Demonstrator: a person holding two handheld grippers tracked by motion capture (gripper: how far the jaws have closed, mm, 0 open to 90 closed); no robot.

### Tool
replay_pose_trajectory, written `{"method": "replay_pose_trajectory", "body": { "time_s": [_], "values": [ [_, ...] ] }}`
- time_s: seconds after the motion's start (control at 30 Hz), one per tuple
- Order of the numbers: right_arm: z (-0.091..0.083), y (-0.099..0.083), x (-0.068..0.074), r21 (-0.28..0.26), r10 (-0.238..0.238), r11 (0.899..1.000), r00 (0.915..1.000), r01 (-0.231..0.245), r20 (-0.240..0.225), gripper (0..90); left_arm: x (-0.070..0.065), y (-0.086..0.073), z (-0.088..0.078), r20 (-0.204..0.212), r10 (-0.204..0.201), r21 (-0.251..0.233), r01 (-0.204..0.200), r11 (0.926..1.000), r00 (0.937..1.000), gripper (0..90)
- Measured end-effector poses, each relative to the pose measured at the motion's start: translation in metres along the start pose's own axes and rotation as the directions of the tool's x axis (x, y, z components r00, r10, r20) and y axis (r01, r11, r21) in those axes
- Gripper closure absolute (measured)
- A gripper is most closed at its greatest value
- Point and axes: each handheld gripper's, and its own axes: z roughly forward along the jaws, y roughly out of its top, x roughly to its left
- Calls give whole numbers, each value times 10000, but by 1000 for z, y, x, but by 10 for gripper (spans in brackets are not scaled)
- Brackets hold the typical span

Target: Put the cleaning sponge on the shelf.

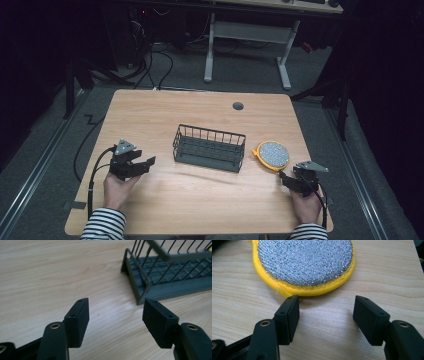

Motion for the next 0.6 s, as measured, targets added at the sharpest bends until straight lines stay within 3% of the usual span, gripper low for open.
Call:
{"method": "replay_pose_trajectory", "body": {
  "time_s": [0.23,0.4,0.6],
  "values": [
    [0,0,0,-1,5,10000,10000,-5,4,380,-16,36,4,474,249,-200,-240,9995,9986,393],
    [0,0,0,4,8,10000,10000,-8,11,379,-24,56,12,503,557,-105,-552,9984,9972,403],
    [0,0,0,15,36,10000,10000,-36,14,378,-28,74,27,547,559,37,-562,9984,9969,425]
  ]
}}
